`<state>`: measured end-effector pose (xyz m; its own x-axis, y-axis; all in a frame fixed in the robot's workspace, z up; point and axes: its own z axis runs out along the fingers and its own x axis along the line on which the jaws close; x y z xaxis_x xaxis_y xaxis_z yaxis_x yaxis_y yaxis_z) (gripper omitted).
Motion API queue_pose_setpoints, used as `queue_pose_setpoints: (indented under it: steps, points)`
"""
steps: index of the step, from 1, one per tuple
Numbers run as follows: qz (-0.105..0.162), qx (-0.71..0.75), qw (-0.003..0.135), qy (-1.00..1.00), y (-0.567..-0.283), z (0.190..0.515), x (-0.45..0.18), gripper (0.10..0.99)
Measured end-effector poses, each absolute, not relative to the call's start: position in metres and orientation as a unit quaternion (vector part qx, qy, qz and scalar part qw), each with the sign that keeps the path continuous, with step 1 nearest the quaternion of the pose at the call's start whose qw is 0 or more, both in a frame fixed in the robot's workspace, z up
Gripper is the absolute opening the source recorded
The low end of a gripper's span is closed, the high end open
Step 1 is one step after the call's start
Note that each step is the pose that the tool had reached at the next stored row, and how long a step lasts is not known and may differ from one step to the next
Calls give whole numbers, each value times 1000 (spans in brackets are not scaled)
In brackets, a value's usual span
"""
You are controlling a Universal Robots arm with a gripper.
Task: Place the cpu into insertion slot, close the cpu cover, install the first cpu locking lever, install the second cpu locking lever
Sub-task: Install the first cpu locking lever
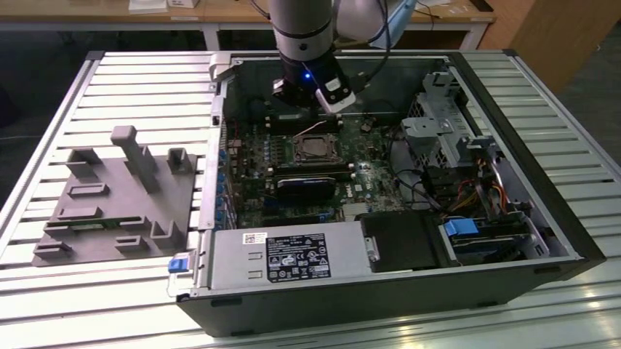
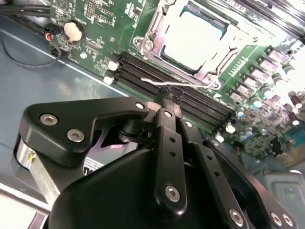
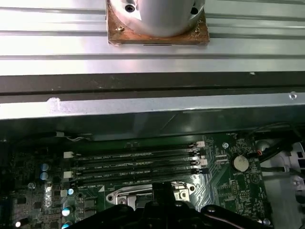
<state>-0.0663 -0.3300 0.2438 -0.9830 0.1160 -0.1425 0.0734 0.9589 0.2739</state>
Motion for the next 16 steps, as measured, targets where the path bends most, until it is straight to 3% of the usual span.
queue_pose_setpoints:
  steps: [16]
  points:
    - [135, 48, 80, 986, -325, 228, -66, 106]
